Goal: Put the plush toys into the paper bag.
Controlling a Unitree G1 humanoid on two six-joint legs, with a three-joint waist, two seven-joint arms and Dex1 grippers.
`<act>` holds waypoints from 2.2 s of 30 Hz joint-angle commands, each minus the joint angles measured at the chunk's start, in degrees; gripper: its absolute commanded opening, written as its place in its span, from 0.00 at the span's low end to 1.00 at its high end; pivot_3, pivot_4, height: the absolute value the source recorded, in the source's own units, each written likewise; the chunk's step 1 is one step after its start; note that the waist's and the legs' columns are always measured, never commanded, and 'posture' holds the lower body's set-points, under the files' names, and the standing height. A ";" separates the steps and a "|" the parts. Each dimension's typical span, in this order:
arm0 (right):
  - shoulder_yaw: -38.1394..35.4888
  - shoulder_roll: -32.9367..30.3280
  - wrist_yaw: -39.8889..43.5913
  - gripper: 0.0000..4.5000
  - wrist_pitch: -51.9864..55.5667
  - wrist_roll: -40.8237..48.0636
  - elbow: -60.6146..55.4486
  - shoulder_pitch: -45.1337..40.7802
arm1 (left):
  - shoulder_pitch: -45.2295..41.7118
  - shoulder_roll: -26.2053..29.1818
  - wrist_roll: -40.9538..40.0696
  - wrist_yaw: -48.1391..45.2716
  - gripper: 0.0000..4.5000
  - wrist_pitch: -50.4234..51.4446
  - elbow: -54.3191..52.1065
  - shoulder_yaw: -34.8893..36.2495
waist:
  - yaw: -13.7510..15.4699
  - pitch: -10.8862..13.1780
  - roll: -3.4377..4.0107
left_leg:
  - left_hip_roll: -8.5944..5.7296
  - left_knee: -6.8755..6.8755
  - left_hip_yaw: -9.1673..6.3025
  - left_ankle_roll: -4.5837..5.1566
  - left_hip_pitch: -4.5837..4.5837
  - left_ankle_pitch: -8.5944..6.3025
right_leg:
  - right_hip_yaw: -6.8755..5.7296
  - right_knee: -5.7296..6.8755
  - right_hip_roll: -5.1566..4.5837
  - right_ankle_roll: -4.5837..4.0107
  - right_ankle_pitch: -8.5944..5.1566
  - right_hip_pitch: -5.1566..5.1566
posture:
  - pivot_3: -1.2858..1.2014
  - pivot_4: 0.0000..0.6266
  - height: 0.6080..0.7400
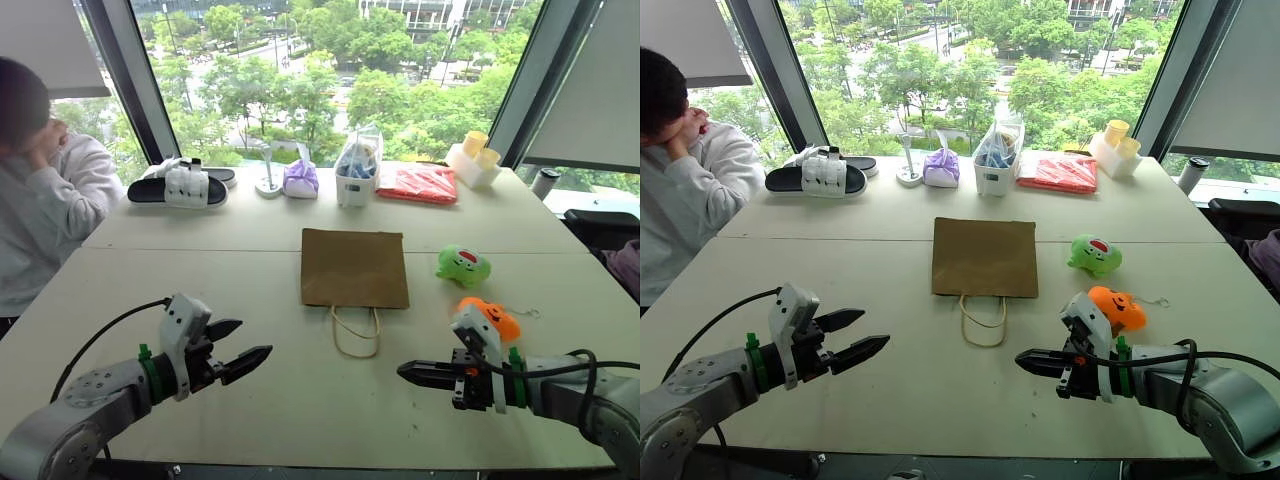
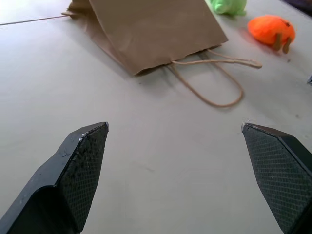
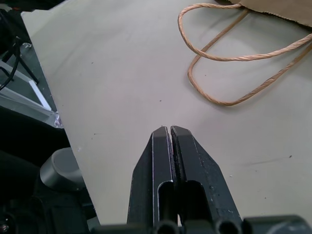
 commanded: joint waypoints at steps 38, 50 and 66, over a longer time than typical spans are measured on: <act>3.36 16.05 -20.81 0.00 -5.37 -4.11 -6.00 -4.79 | -53.98 -29.46 24.33 -27.97 0.00 -31.00 54.06 -20.91 | -0.76 0.10 -0.19 | 0.05 0.27 -0.25 0.02 -0.01 0.04 | -0.03 0.23 0.31 0.47 0.29 0.07 | 0.52 0.24 1.00; 11.29 24.16 -22.60 0.00 -19.35 -23.19 13.40 -17.81 | -52.34 -28.09 17.66 -26.63 0.00 -14.80 42.87 -18.29 | -2.78 0.08 -0.15 | 0.05 0.13 -0.52 -0.45 0.11 0.31 | 0.00 0.32 0.43 0.48 0.28 0.19 | 0.52 0.24 1.00; -1.85 19.90 -16.38 0.00 -6.34 -6.54 -3.12 -9.90 | -50.63 -27.47 19.63 -27.44 0.00 -16.97 44.24 -20.17 | -2.94 0.07 -0.14 | 0.03 0.15 -0.62 -0.40 0.11 0.28 | 0.07 0.29 0.45 0.48 0.28 0.26 | 0.52 0.24 1.00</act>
